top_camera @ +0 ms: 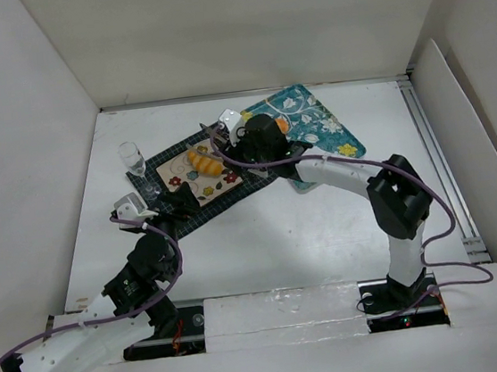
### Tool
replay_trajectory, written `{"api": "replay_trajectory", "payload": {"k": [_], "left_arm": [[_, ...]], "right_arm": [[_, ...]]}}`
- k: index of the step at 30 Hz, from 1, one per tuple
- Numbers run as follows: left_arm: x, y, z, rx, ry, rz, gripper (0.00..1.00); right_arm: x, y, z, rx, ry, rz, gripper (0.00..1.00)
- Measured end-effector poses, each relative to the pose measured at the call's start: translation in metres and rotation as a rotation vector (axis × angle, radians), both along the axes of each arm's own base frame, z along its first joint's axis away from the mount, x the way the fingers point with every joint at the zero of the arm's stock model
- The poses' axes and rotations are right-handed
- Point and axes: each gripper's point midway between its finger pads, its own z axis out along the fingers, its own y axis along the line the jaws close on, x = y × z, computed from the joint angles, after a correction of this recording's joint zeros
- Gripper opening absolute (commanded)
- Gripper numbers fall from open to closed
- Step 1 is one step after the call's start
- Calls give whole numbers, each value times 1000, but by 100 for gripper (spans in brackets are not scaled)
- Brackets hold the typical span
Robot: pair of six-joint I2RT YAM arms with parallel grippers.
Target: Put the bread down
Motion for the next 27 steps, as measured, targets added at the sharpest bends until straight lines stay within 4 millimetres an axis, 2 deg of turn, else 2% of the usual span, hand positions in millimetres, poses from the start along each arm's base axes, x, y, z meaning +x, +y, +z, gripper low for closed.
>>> {"api": "replay_trajectory", "payload": {"k": [3, 8, 12, 18, 27], "left_arm": [[0, 0, 0, 0, 0, 0, 99], [0, -2, 0, 0, 0, -6, 99], [-1, -2, 0, 0, 0, -9, 99], [-1, -2, 0, 0, 0, -10, 99], [0, -5, -3, 14, 7, -19, 99]], "right_arm": [[6, -21, 13, 13, -12, -35, 65], [31, -84, 25, 10, -11, -160, 67], [51, -130, 26, -16, 6, -265, 67], [54, -156, 10, -49, 56, -309, 67], [58, -202, -24, -68, 134, -365, 69]]}}
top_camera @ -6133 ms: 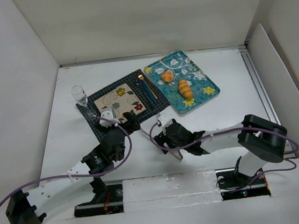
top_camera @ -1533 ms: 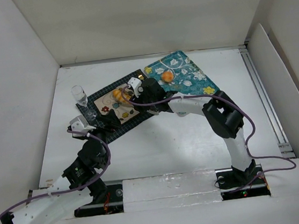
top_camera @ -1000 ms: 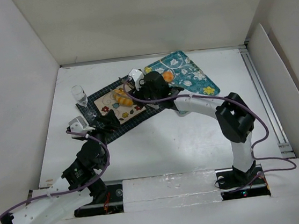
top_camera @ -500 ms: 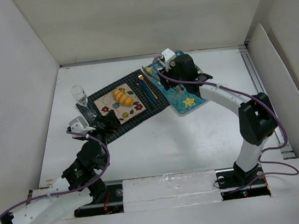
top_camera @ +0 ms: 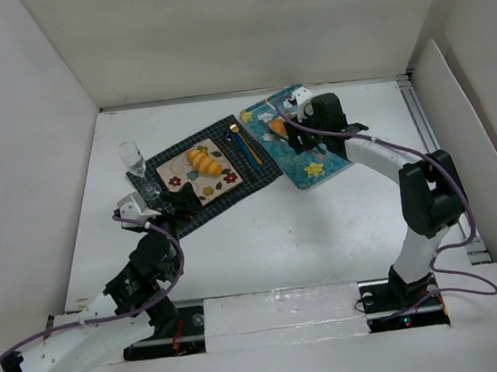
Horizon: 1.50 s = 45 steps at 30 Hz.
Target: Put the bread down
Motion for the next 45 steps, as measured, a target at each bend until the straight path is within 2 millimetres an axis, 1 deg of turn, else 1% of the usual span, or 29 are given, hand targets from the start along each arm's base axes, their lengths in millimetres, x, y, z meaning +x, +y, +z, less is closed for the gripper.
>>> {"api": "replay_trajectory", "payload": {"k": [5, 12, 16, 29, 34, 37, 38, 40, 42, 45], "left_arm": [[0, -1, 0, 1, -1, -4, 99], [1, -2, 0, 4, 1, -7, 99], [1, -2, 0, 5, 1, -8, 99], [1, -2, 0, 6, 1, -8, 99], [1, -2, 0, 7, 0, -8, 99], [1, -2, 0, 8, 0, -8, 99], [1, -2, 0, 8, 0, -8, 99], [1, -2, 0, 8, 1, -9, 99], [0, -2, 0, 10, 1, -11, 99], [0, -2, 0, 10, 1, -11, 99]], "right_arm": [[3, -6, -17, 6, 25, 1, 69], [10, -3, -35, 18, 37, 14, 70], [9, -5, -44, 8, 52, 8, 70], [14, -16, -44, -9, 41, -32, 70], [15, -17, -48, -13, 48, -36, 70], [15, -19, -57, -17, 64, -38, 66], [15, -19, -59, -18, 68, -38, 61], [15, -18, -65, -17, 77, -33, 57], [15, -17, -68, -15, 83, -29, 49], [13, -17, -73, -16, 92, -26, 47]]}}
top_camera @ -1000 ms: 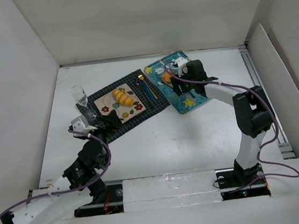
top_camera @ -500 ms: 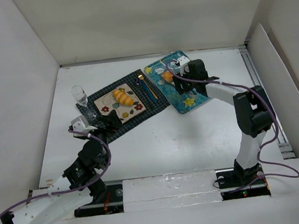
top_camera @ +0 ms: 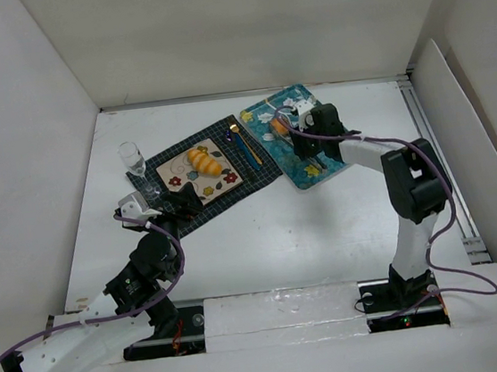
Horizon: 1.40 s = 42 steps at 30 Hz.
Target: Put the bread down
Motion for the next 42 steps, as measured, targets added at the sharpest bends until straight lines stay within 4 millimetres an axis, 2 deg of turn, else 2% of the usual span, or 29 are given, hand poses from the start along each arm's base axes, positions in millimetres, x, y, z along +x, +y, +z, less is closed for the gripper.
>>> {"api": "replay_trajectory", "payload": {"k": [5, 8, 10, 12, 15, 17, 19, 25, 30, 37, 42], "left_arm": [[0, 0, 0, 0, 0, 0, 99], [0, 0, 0, 0, 0, 0, 99], [0, 0, 0, 0, 0, 1, 99], [0, 0, 0, 0, 0, 1, 99], [0, 1, 1, -3, -2, 1, 99], [-1, 1, 2, -7, -5, 1, 99], [-1, 2, 3, -12, -8, 1, 99], [-2, 3, 4, -20, -13, 1, 99], [-2, 3, 5, -23, -15, 1, 99], [-3, 4, 2, -21, -14, 1, 99], [-3, 4, 2, -21, -14, 1, 99]], "right_arm": [[-10, -2, 1, 1, 3, 3, 47], [-16, -1, 19, 7, -23, 8, 47], [-19, 7, 41, 14, -69, 18, 47], [-25, 22, 64, 22, -119, 42, 47], [-43, 58, 93, 46, -181, 115, 48], [-58, 85, 104, 61, -204, 169, 48], [-75, 111, 106, 73, -208, 225, 48], [-133, 183, 93, 90, -179, 384, 50], [-162, 215, 63, 62, -130, 444, 50], [-165, 228, 21, 23, -76, 440, 50], [-159, 236, 8, 22, -64, 427, 50]]}}
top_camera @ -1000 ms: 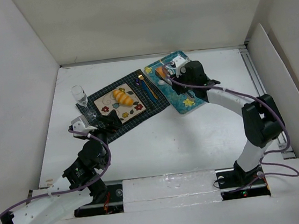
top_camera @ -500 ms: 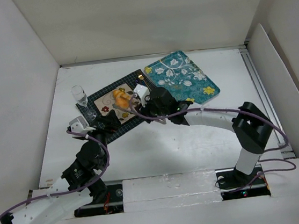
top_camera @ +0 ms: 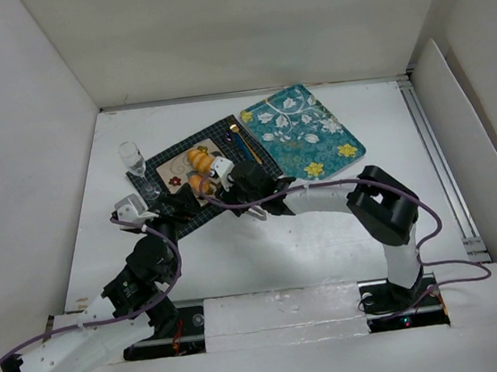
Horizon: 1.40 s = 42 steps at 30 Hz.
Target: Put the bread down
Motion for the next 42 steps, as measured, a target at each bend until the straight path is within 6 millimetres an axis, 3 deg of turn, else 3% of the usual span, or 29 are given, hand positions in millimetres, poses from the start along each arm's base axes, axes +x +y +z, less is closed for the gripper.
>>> {"api": "replay_trajectory", "payload": {"k": [15, 26, 32, 37, 42], "left_arm": [[0, 0, 0, 0, 0, 0, 99], [-1, -2, 0, -2, -1, -11, 99], [-1, -2, 0, -2, -1, -8, 99], [-1, -2, 0, -2, -1, -8, 99], [-1, -2, 0, -1, -1, -7, 99]], "right_arm": [[7, 15, 0, 34, -12, -4, 62], [13, 19, 40, 83, -68, -7, 62], [12, 17, 51, 94, -79, -11, 62], [6, -1, 60, 85, -92, -37, 62], [-13, -50, 66, 73, -99, -81, 61]]}}
